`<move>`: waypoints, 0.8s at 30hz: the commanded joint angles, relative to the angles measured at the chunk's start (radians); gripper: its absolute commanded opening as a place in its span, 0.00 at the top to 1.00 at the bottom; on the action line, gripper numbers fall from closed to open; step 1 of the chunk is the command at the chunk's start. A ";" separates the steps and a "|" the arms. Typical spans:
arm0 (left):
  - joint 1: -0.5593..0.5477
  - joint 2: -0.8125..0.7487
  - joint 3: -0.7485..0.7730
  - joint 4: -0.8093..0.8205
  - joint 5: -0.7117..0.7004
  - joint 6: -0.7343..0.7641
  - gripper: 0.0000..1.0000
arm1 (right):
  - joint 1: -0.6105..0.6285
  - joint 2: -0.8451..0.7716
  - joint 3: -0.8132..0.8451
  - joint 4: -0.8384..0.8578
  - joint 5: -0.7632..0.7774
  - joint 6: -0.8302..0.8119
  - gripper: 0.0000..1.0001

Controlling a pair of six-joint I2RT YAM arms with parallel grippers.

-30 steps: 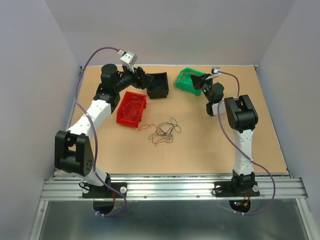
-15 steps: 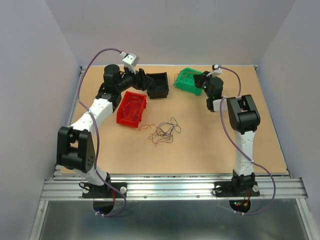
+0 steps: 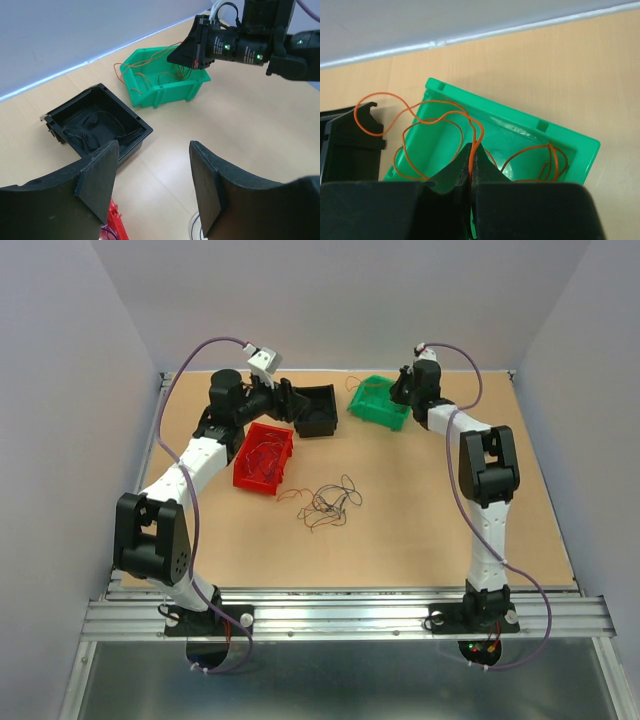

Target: Untangle the cables

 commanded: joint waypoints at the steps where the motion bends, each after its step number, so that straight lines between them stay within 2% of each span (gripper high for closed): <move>1: -0.005 -0.039 0.026 0.033 -0.001 0.016 0.31 | 0.006 0.048 0.217 -0.366 0.017 -0.080 0.99; 4: -0.010 -0.040 0.026 0.028 0.000 0.017 0.31 | 0.016 0.085 0.326 -0.529 0.099 -0.112 0.99; 9: -0.013 -0.040 0.027 0.022 0.003 0.021 0.31 | 0.027 0.058 0.328 -0.647 0.180 -0.155 1.00; 12: -0.016 -0.040 0.027 0.021 0.002 0.019 0.31 | 0.029 0.084 0.386 -0.721 0.182 -0.177 0.99; 16: -0.019 -0.040 0.030 0.013 0.000 0.025 0.31 | 0.041 0.179 0.550 -0.866 0.148 -0.195 0.99; 19: -0.020 -0.040 0.029 0.010 -0.001 0.027 0.31 | 0.061 0.179 0.554 -0.914 0.210 -0.212 0.99; 24: -0.022 -0.033 0.033 0.008 -0.003 0.028 0.31 | 0.070 0.118 0.465 -0.970 0.231 -0.232 1.00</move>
